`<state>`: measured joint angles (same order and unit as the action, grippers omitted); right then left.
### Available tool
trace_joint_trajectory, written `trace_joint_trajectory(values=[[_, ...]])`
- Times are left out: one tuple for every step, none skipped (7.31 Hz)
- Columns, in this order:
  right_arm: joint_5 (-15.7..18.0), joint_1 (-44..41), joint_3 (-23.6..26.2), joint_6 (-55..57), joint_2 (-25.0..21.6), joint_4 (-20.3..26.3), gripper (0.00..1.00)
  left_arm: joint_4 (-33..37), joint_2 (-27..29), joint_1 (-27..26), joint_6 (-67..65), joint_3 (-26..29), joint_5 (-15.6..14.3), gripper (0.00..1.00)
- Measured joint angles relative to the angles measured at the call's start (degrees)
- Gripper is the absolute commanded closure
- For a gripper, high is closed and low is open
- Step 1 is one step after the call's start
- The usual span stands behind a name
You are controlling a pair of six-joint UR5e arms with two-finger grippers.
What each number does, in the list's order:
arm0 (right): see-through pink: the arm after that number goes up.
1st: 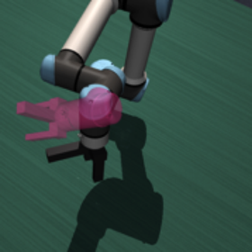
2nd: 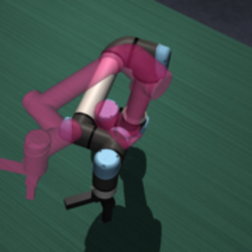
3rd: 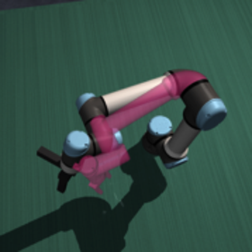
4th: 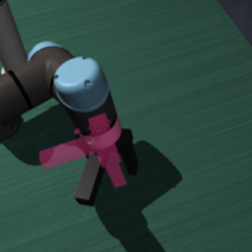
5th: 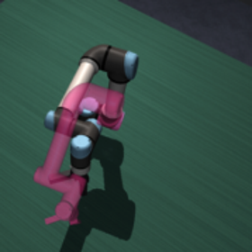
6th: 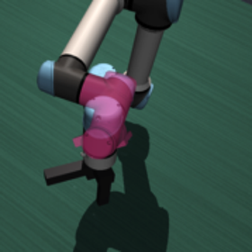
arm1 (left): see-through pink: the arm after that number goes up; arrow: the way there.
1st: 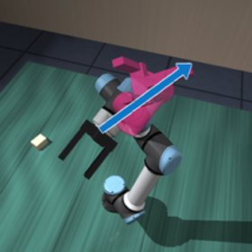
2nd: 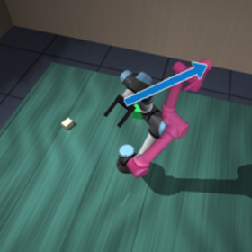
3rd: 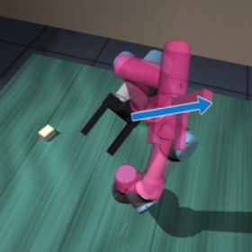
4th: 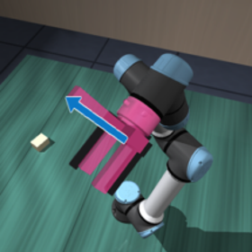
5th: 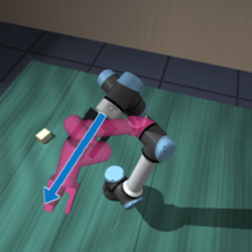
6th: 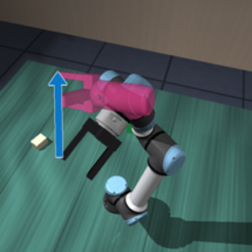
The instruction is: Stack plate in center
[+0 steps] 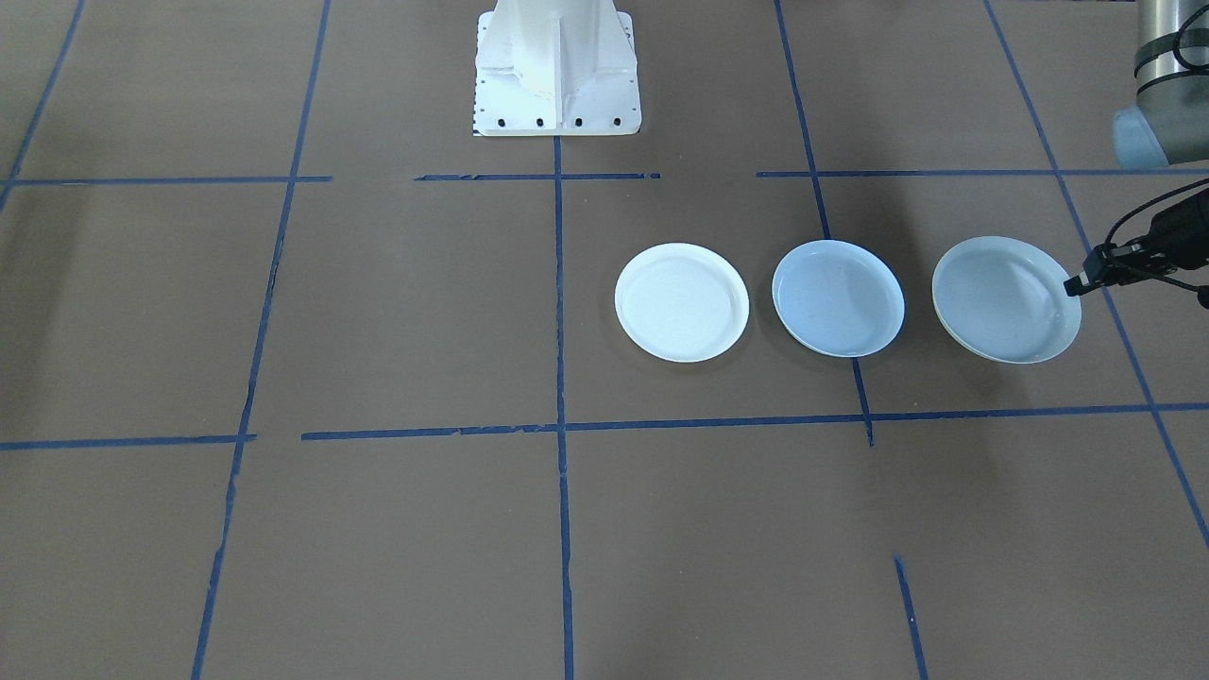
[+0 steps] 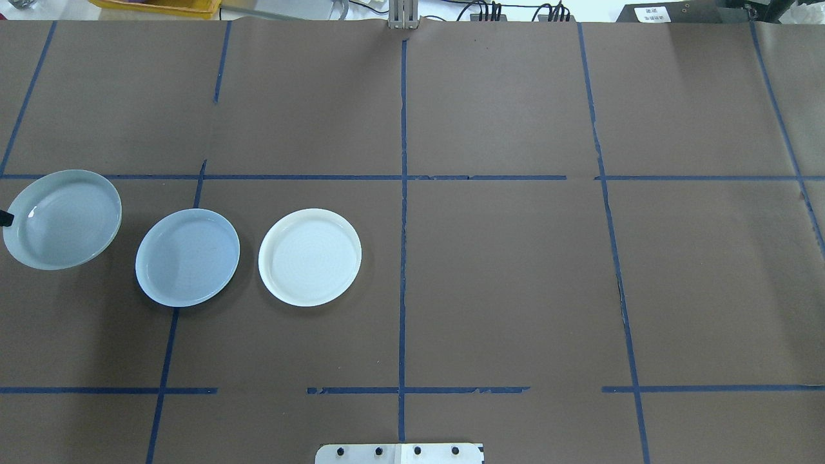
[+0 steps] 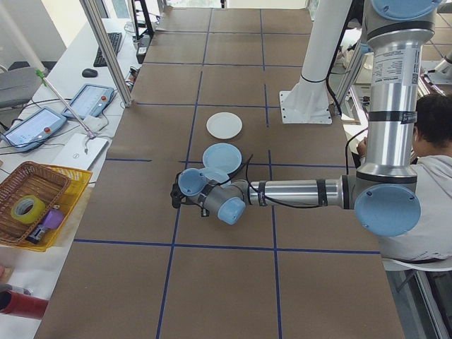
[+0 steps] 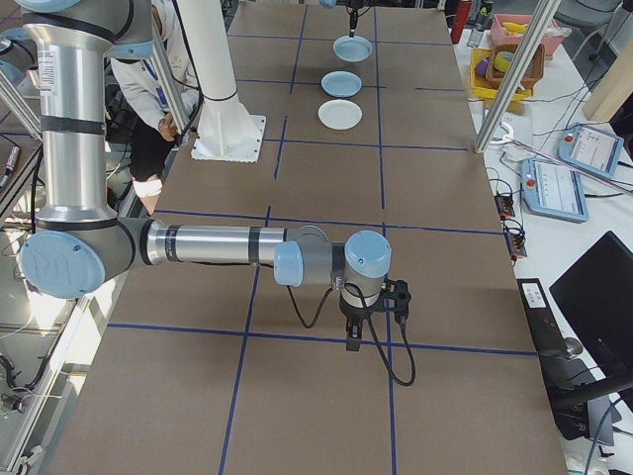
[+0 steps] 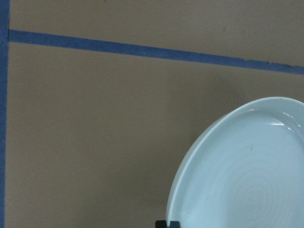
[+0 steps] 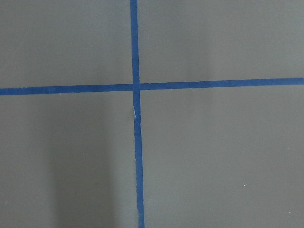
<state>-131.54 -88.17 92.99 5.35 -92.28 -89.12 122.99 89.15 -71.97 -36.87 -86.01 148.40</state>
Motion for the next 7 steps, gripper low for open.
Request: trace_joint_trajectory(values=[[-0.02, 0.0, 0.0, -0.02, 0.0, 0.0, 0.0, -0.62, 0.02, 0.28, -4.05, -3.01, -0.36, 1.0], [-0.03, 0.01, 0.0, -0.01, 0.0, 0.0, 0.0, -0.75, 0.06, 1.89, -9.33, -5.81, -1.65, 1.0], [-0.03, 0.02, 0.0, -0.01, 0.0, 0.0, 0.0, -0.67, 0.14, 4.6, -13.97, -7.77, -3.16, 1.0], [-0.03, 0.02, 0.0, -0.02, 0.0, 0.0, 0.0, 0.45, 0.29, 7.85, -18.11, -8.73, -4.78, 1.0], [-0.03, 0.02, 0.0, -0.01, 0.0, 0.0, 0.0, 3.16, 0.36, 11.27, -22.58, -8.95, -6.57, 1.0], [-0.03, 0.02, 0.0, 0.01, 0.0, 0.0, 0.0, 6.27, 0.52, 14.21, -26.99, -8.94, -7.47, 1.0], [-0.03, 0.0, 0.0, 0.01, 0.0, 0.0, 0.0, 8.68, 1.01, 16.77, -30.89, -8.84, -7.84, 0.88]])
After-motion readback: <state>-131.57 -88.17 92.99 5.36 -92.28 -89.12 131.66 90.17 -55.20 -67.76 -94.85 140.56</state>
